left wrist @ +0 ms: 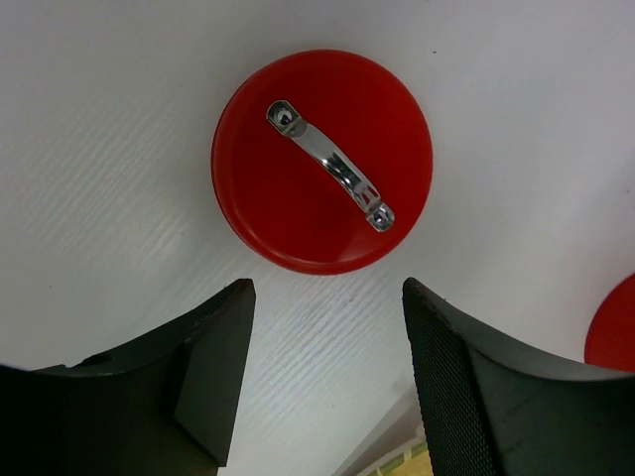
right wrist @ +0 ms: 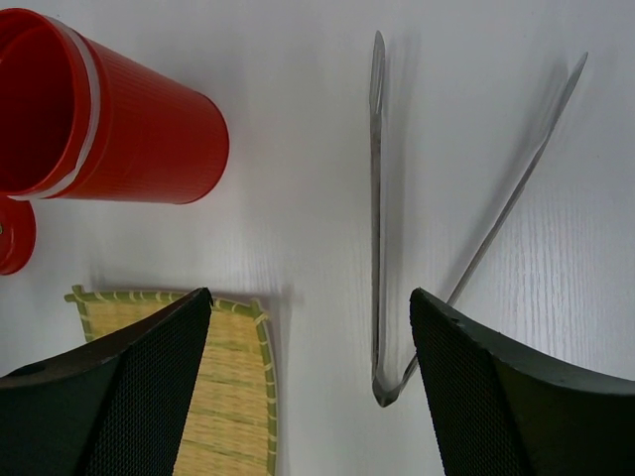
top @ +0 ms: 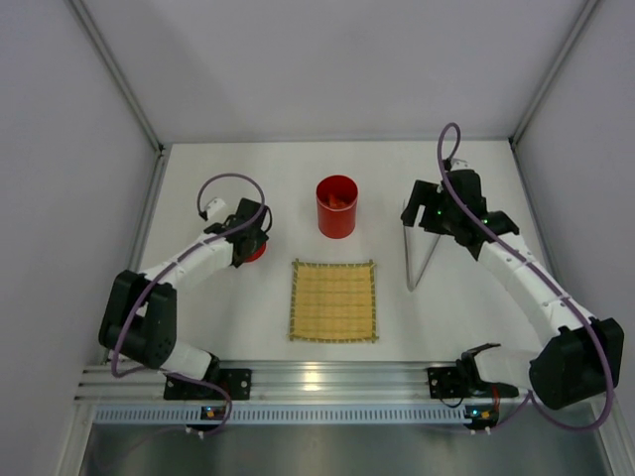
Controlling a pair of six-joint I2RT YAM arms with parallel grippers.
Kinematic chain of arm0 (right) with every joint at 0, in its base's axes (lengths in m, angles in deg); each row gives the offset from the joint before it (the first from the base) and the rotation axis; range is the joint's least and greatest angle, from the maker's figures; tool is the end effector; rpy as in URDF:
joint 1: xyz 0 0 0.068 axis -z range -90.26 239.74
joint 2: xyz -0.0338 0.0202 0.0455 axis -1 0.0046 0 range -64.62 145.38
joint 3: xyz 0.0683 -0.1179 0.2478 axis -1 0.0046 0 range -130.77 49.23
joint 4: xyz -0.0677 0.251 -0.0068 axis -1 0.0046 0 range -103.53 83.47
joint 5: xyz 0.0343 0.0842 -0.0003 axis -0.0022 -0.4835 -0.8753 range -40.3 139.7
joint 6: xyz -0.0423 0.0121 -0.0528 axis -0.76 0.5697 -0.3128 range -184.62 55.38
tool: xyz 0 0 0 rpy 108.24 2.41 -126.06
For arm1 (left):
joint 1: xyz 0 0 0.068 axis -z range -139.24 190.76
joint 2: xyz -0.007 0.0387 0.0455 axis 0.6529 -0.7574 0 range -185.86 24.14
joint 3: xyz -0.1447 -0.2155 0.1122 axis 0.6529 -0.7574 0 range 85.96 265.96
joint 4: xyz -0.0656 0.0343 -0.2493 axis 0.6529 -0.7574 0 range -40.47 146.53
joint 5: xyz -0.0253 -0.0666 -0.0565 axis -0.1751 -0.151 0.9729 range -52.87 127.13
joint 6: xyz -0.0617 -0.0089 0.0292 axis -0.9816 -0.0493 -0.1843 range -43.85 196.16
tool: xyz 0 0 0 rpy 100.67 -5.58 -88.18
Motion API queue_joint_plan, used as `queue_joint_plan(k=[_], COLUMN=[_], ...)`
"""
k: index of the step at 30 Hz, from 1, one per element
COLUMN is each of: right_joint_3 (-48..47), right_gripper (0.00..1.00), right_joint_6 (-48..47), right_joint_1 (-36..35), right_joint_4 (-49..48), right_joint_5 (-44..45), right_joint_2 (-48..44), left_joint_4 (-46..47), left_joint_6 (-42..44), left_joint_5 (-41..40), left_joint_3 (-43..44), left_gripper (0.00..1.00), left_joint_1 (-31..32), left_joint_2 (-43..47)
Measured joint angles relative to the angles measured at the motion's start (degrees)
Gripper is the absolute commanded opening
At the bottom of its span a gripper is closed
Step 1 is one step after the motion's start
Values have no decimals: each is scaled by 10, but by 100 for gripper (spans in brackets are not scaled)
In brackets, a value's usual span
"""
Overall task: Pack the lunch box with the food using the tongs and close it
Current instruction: Pick up the box lid from the center of the board.
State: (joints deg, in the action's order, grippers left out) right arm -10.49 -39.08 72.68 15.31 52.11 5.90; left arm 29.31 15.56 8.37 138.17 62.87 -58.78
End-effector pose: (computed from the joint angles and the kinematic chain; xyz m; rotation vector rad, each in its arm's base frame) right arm 0.2672 0.0795 0.3028 0.1915 2.2774 0.3455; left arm 0.2800 -0.0849 0.2089 -0.9587 2.2091 0.0063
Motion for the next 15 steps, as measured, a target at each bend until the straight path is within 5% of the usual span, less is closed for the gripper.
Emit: queue_joint_plan(k=[15], right_joint_3=[0], right_gripper=[79], right_joint_6=[-14], right_joint_1=[0], right_joint_4=[10], right_joint_5=[-6], right_joint_2=[-28], left_joint_4=[26], left_joint_6=[-106], left_joint_5=[-31], left_joint_3=[10], left_gripper=[57], left_joint_1=[-20], left_joint_2=[-82])
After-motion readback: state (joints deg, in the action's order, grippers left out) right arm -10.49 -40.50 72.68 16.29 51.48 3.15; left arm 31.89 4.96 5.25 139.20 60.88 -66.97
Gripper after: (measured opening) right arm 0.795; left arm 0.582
